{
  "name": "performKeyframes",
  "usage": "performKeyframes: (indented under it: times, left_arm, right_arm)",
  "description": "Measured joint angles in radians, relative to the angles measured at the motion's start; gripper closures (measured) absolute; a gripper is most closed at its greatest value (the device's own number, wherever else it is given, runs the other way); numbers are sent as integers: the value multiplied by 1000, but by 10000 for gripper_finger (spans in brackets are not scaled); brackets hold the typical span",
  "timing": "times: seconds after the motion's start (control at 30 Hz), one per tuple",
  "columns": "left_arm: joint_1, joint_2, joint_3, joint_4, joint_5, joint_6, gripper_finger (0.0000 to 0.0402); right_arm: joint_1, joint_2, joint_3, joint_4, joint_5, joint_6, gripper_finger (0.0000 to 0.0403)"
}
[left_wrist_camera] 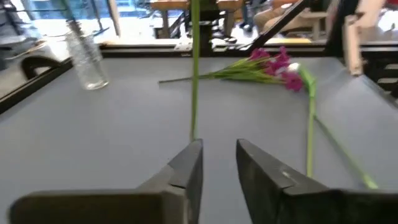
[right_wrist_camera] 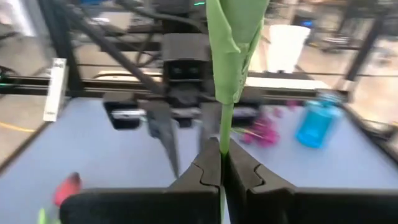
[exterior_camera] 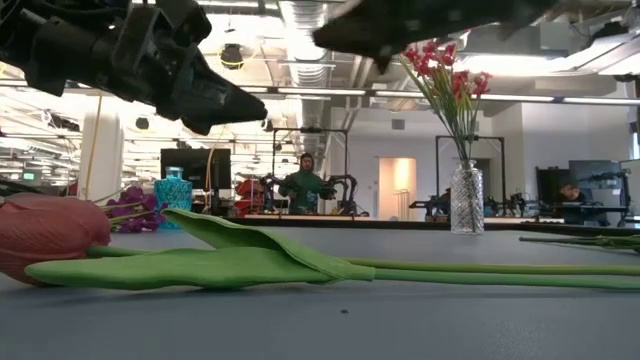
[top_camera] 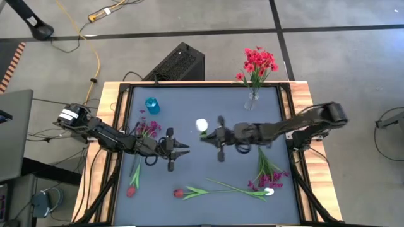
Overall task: Sort flowers into vase by color
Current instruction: Put the top white tulip into the transparent vase
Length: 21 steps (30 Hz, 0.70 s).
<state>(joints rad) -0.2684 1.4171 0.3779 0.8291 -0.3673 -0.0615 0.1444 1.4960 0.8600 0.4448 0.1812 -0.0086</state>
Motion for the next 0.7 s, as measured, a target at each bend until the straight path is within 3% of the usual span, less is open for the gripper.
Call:
performKeyframes:
  times: [0.17, 0.37, 0.5, 0.57, 0.7]
  left_arm:
    - [0, -50, 0, -125, -70, -11, 273]
    - [3, -58, 0, -127, -90, -12, 267]
    - [12, -58, 0, -127, -94, -13, 267]
    - [14, -58, 0, -127, -93, -14, 267]
    - [16, -58, 0, -126, -93, -14, 267]
  right_arm:
    - [35, -300, -203, -67, 242, 6, 378]
    - [45, -655, -389, -96, 546, -1, 378]
    - [17, -811, -449, -98, 733, -64, 378]
    - [-20, -861, -465, -99, 789, -89, 378]
    - [-114, -911, -474, -106, 790, -102, 378]
